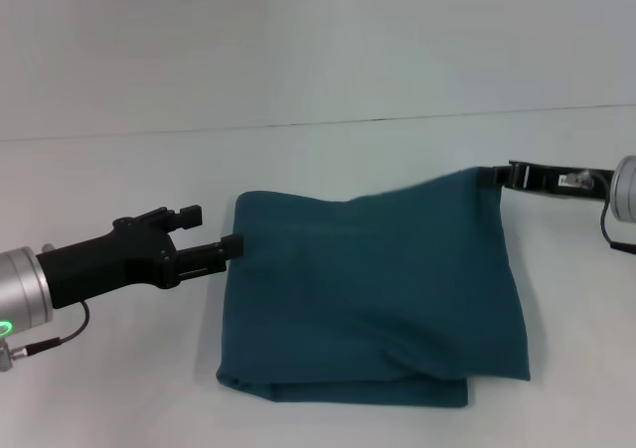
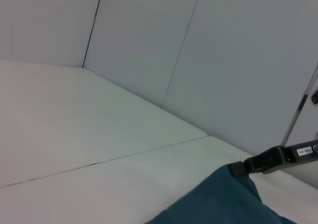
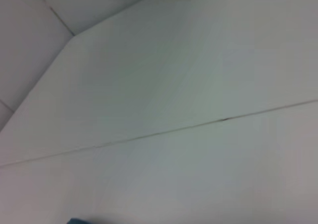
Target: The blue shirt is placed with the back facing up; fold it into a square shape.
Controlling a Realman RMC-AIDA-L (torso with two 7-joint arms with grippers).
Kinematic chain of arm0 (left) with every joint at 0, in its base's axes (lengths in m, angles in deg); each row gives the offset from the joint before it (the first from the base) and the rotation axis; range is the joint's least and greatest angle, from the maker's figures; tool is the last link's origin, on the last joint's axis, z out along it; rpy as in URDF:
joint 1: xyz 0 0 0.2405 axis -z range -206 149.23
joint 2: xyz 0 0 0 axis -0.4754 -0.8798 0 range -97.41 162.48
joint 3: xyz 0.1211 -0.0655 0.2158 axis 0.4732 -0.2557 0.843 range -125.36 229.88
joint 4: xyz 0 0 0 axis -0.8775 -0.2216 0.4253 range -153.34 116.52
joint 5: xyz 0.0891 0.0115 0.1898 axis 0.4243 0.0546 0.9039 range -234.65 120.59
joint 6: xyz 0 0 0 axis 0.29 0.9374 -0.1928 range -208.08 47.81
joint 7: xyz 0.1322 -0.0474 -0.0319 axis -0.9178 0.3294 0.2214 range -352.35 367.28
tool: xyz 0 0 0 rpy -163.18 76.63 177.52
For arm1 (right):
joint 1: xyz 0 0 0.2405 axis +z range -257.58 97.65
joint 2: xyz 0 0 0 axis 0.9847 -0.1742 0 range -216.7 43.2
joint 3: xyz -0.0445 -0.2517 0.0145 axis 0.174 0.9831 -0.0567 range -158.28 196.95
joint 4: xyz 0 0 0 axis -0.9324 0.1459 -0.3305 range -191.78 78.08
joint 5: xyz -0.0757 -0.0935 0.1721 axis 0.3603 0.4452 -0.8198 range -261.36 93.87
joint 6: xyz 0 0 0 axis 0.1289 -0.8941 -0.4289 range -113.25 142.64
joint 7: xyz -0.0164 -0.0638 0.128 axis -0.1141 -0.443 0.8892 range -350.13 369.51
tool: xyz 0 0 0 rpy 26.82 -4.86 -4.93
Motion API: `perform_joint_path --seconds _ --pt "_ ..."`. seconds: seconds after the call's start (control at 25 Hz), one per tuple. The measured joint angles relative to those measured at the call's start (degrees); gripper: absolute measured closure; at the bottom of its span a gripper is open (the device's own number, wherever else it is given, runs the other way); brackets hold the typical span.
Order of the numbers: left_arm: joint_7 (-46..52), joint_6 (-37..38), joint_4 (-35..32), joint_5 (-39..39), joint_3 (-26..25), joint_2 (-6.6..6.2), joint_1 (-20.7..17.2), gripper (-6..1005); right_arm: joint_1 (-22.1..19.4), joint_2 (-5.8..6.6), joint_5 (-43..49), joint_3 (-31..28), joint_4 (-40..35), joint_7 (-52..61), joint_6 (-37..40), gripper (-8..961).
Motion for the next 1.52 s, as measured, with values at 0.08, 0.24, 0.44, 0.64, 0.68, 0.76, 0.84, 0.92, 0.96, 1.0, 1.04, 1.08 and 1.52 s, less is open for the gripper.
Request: perform_joint_path --seconds 0.08,0.24,0.44,0.64,0.68,0.76,0.84,0.92,0.96,1.0,1.04,1.08,1.52 --pt "0.11 -0.41 0.34 0.02 0.0 0.01 0.13 114 0.39 0.08 0.0 0.02 -0.03 0.0 -0.85 918" --pt "0.18 -1.13 1.31 0.02 0.0 -0.14 0.56 113 0.98 0.12 -0.03 0.07 -0.08 0.01 -2.0 916" --pt "0.2 -1.64 1.44 0.02 0.0 -0.16 0.61 114 0.86 -0.44 0.01 0.11 -0.05 -0.52 -3.59 905" --pt "0.22 -1.94 1.44 0.02 0.0 -0.1 0.61 114 0.48 -0.97 -0.41 -0.45 -0.11 -4.46 -3.61 894" --pt "0.23 -1.96 1.44 0.02 0.0 -0.09 0.61 114 0.39 -1.03 -0.79 -0.46 -0.17 -5.39 -3.24 892" --pt "0.24 -2.09 1.43 0.03 0.0 -0.03 0.57 114 -0.21 -1.09 -2.0 -0.48 -0.69 -6.44 -2.76 888" --pt "0.23 -2.22 1.42 0.05 0.0 0.0 0.43 114 -1.28 -1.13 -3.49 -0.49 -1.85 -6.8 -2.35 796" --pt "0.24 -2.59 1.44 0.07 0.0 0.01 0.25 114 -2.87 -1.02 -5.25 -0.5 -3.76 -6.58 -0.67 705" --pt "0.24 -2.79 1.54 0.07 -0.01 0.01 0.24 114 -3.27 -0.88 -5.6 -0.49 -4.21 -6.43 0.31 659" --pt "0.24 -3.16 1.73 0.09 0.0 0.01 0.22 114 -3.77 -0.59 -5.94 -0.51 -4.65 -6.25 1.73 623" --pt "0.23 -3.54 1.92 0.09 0.0 0.01 0.22 114 -4.12 -0.32 -6.06 -0.51 -4.82 -6.13 3.06 588" --pt "0.24 -3.95 2.1 0.1 0.01 0.03 0.23 114 -4.43 0.1 -6.14 -0.54 -4.87 -5.88 5.01 552" --pt "1.48 -2.78 2.1 1.29 2.26 0.09 -0.33 113 -7.09 2.64 -5.8 0.01 -4.99 -2.31 17.6 256"
